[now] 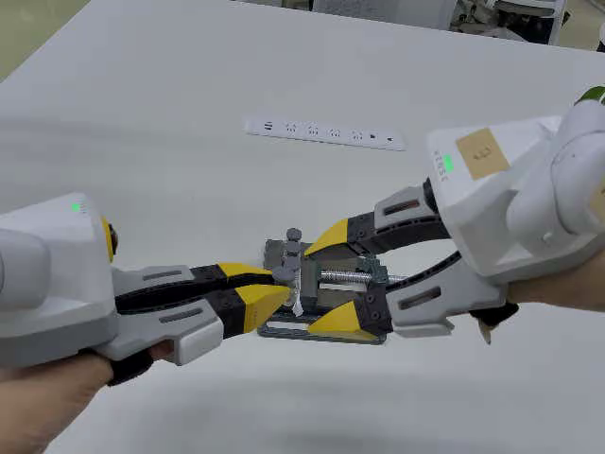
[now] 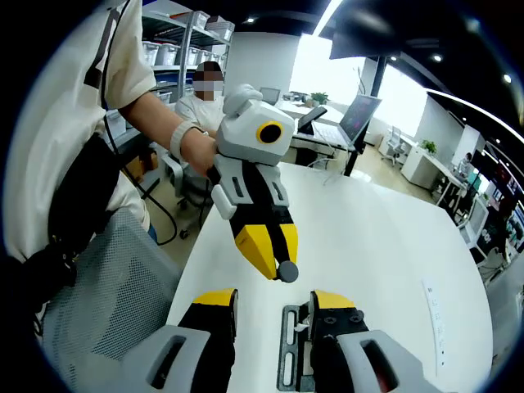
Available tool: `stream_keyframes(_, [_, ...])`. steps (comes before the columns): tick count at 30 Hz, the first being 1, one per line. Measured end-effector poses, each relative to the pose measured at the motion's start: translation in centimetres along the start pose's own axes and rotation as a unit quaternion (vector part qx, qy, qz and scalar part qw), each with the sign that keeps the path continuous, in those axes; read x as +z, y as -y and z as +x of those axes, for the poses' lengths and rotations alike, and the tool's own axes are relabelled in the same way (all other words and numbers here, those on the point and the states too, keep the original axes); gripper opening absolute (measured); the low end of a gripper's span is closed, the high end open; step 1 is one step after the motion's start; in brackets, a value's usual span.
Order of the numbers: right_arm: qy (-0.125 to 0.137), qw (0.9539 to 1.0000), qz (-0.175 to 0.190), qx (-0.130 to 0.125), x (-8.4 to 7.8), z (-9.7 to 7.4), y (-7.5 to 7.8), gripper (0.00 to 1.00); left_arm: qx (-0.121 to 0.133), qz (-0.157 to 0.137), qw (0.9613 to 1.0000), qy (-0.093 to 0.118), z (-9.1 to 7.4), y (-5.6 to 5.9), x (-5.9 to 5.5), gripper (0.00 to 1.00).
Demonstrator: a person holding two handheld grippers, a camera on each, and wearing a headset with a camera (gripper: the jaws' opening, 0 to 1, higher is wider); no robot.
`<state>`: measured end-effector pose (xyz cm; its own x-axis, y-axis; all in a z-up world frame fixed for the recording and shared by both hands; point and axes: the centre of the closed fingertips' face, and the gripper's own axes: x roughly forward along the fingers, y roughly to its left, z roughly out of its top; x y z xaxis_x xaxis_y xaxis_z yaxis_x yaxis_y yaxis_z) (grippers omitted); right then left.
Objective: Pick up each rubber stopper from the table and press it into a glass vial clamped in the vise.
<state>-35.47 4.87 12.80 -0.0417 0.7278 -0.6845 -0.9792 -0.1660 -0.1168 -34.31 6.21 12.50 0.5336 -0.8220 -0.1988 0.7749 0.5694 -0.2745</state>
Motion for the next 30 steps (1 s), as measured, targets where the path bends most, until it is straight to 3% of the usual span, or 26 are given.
stream_keyframes(5, [-0.005,0.9999,-0.009,0.01,0.4,-0.2,0.2,0.29,-0.004,0.043,0.9989,-0.021,0.3,0.6,-0.5,0.04])
stream_keyframes(7, [-0.007,0.9998,-0.014,0.013,0.6,-0.1,0.2,0.28,-0.007,0.08,0.9959,-0.042,0.4,0.9,-1.0,0.04])
stream_keyframes(11, [-0.015,0.9991,-0.024,0.031,0.5,0.4,-0.2,0.27,-0.017,0.097,0.9937,-0.053,1.0,1.9,-1.3,0.04])
stream_keyframes(13, [-0.03,0.9979,-0.027,0.05,0.0,0.7,-0.8,0.25,-0.02,0.121,0.9902,-0.066,1.2,2.1,-1.8,0.04])
stream_keyframes(18, [-0.061,0.9952,-0.035,0.068,-1.2,1.1,-1.5,0.21,-0.025,0.127,0.9887,-0.077,1.6,2.7,-2.2,0.04])
stream_keyframes(30, [-0.076,0.9936,-0.04,0.073,-1.6,1.4,-2.0,0.1,-0.035,0.122,0.9883,-0.084,1.5,2.7,-2.6,0.04])
